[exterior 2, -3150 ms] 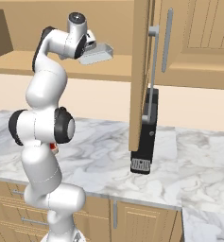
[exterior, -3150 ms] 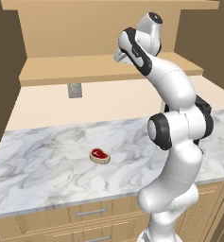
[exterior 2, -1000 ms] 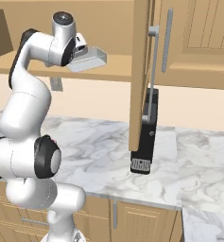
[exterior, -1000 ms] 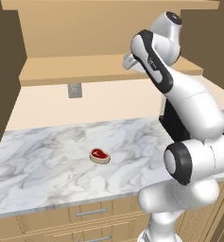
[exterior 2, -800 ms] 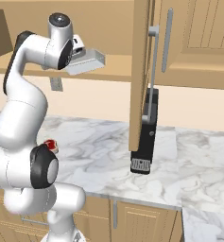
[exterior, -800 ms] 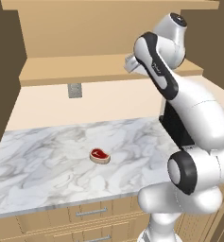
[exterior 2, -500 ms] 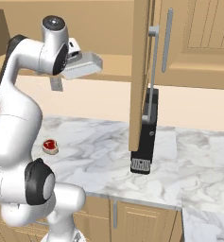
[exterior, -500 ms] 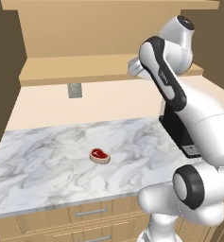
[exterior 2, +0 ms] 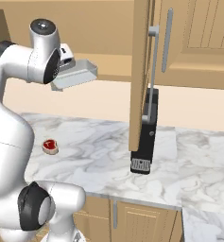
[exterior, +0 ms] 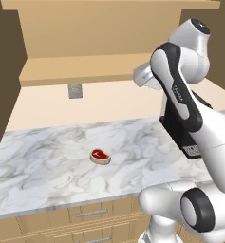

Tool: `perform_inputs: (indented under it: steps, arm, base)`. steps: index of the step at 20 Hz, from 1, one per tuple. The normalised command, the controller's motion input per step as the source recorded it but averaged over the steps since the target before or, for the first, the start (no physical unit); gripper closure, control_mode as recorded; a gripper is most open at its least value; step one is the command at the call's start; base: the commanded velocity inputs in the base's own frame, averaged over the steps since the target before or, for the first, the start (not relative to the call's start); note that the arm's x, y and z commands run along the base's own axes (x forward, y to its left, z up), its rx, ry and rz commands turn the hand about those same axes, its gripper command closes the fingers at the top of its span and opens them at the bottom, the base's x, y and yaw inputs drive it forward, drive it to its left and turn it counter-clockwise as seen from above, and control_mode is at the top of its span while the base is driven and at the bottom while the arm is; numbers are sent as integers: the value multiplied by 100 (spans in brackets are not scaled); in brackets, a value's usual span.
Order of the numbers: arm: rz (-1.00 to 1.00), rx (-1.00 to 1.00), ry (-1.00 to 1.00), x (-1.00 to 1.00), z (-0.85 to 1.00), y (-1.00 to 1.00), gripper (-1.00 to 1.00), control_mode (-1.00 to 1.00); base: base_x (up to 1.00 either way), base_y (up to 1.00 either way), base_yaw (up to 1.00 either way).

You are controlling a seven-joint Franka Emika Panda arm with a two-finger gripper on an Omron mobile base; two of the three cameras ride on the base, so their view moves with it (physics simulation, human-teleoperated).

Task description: Retrieve the tupperware from the cabinet, then place the raw meat into the tupperware to avoid contamination.

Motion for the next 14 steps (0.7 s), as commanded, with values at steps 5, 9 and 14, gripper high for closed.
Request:
perform_inputs:
  steps: [5, 9, 14]
  arm:
    - [0, 0, 7, -65, -3, 0, 100, -100]
    - [0, 0, 11, -61, -15, 0, 100, -100]
    - [0, 0, 12, -56, -24, 0, 100, -100]
  base:
    - [0, 0, 0]
    - [0, 0, 0]
    - [0, 0, 0]
